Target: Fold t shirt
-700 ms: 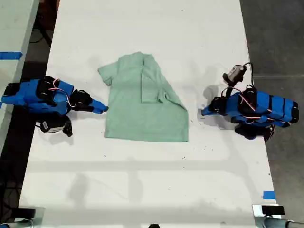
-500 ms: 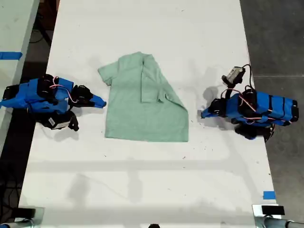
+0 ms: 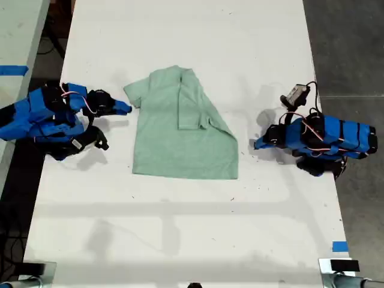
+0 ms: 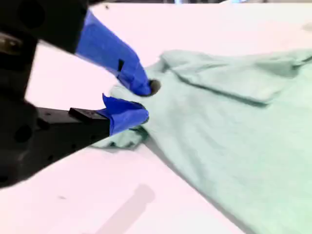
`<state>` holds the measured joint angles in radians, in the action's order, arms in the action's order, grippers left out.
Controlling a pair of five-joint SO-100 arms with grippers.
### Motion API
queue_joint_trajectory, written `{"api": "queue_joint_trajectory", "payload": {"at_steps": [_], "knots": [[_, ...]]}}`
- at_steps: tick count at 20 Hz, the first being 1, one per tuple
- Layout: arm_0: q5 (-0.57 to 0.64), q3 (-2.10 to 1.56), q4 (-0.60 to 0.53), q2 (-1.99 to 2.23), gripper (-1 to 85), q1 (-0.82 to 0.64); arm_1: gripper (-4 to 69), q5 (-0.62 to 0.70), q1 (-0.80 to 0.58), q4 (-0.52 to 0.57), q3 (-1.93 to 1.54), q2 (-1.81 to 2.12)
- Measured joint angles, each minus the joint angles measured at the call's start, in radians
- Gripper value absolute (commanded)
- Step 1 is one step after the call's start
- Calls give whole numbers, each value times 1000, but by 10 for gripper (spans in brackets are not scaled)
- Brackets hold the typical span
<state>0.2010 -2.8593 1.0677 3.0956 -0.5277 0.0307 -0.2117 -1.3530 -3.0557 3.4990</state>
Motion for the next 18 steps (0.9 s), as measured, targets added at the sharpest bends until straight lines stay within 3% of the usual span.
{"api": "queue_joint_trajectory", "payload": {"at_steps": [3, 5, 10, 11, 12, 14, 18], "knots": [[321, 339, -37, -652, 218, -287, -8, 0, 0, 0, 0, 0], [443, 491, -57, -971, 217, -422, -8, 0, 0, 0, 0, 0], [449, 726, -63, -1379, 190, -538, -8, 0, 0, 0, 0, 0], [449, 744, -66, -1408, 123, -541, -8, 0, 0, 0, 0, 0], [449, 769, -67, -1434, -1, -543, -8, 0, 0, 0, 0, 0], [453, 842, -69, -1520, -2, -548, -8, 0, 0, 0, 0, 0], [448, 977, 31, -1539, -2, -526, -8, 0, 0, 0, 0, 0]]}}
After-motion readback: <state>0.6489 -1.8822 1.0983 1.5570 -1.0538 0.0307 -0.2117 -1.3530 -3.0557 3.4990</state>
